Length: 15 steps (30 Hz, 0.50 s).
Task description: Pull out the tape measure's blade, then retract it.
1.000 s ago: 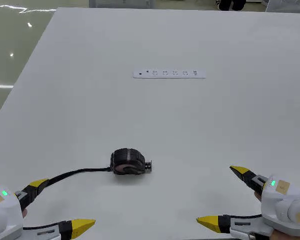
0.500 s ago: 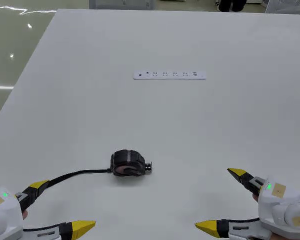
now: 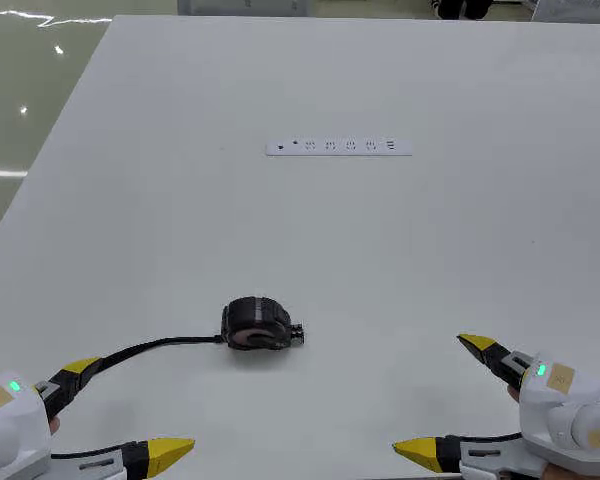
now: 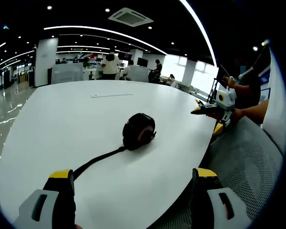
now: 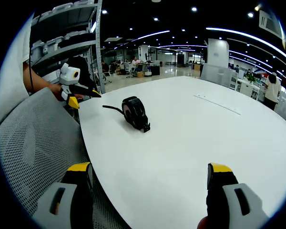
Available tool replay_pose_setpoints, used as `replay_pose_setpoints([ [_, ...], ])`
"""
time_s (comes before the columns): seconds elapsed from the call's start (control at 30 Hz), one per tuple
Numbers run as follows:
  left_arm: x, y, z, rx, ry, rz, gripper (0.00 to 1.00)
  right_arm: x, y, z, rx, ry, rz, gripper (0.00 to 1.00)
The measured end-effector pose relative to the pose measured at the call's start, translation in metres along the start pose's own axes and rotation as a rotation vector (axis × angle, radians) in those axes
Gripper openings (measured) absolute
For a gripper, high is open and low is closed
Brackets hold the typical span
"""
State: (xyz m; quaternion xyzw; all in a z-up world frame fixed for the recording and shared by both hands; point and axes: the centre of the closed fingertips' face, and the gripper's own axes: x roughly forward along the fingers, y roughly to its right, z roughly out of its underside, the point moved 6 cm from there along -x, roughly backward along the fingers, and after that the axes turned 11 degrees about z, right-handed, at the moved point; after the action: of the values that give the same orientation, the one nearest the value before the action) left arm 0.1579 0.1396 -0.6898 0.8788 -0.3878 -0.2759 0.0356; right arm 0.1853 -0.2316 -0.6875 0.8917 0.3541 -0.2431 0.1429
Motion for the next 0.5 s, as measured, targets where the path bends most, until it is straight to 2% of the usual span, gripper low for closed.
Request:
replay_pose_setpoints([
  [0.5,0.0008,0.0034,-0.0024,0.007,-0.006,0.003,1.0,0.0004,-0.0012,0.001,0.001,-0.006,-0.007,0.96],
])
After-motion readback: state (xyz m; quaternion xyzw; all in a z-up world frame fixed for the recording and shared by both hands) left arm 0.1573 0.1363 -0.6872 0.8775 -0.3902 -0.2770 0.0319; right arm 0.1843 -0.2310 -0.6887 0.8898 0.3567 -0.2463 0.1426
